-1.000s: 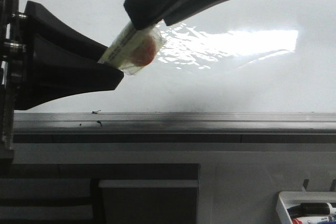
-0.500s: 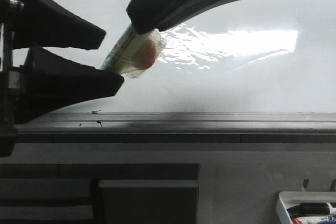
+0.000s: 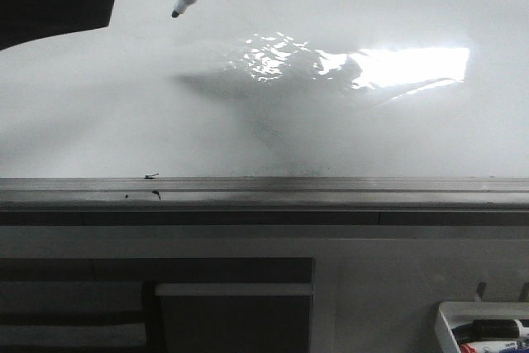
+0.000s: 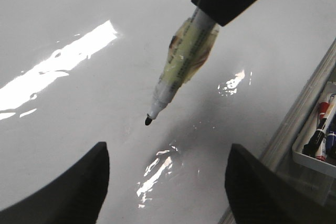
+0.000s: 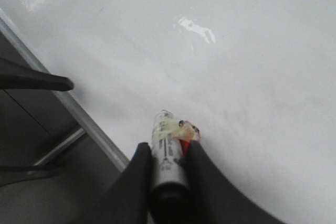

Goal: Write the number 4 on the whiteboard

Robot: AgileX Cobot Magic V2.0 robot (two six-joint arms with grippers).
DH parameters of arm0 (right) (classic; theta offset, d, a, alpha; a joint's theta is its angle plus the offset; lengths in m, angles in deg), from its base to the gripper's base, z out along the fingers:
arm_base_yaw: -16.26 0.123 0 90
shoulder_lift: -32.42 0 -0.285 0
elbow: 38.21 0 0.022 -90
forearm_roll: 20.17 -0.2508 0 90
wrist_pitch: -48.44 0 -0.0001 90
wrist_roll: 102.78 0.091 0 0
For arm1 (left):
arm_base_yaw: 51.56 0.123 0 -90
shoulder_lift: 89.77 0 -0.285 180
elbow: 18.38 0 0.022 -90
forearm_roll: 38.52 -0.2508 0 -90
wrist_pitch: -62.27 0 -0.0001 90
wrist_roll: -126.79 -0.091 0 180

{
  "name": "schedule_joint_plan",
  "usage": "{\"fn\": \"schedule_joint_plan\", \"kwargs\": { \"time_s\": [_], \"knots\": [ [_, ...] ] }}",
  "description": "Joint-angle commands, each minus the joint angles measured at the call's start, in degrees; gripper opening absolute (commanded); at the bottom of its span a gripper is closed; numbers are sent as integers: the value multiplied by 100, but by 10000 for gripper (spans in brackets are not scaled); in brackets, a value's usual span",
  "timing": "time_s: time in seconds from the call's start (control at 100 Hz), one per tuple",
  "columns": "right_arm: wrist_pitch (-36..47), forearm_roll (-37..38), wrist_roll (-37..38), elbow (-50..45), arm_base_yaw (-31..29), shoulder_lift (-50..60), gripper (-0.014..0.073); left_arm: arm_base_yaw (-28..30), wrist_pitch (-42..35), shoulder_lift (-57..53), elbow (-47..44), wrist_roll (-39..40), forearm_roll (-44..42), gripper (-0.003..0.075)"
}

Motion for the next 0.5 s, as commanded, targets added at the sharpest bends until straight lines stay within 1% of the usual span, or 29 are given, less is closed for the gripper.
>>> {"fn": "schedule_joint_plan", "kwargs": {
  "time_s": [0.0,0.17,0.35,0.45,0.49],
  "knots": [
    [336,34,-26,329,-140,-41,-62,-13,-269,-87,140,67,183,440],
    [552,-2,-26,382,-349,-149,-62,-13,-226,-87,140,67,269,440],
    [433,-2,-26,370,-452,-288,-62,-13,-217,-87,140,67,329,440],
    [374,-17,-14,168,-452,-401,-62,-13,-217,-87,140,67,427,440],
    [374,-148,12,32,-452,-414,-62,-13,-217,-87,140,67,427,440]
  ]
}}
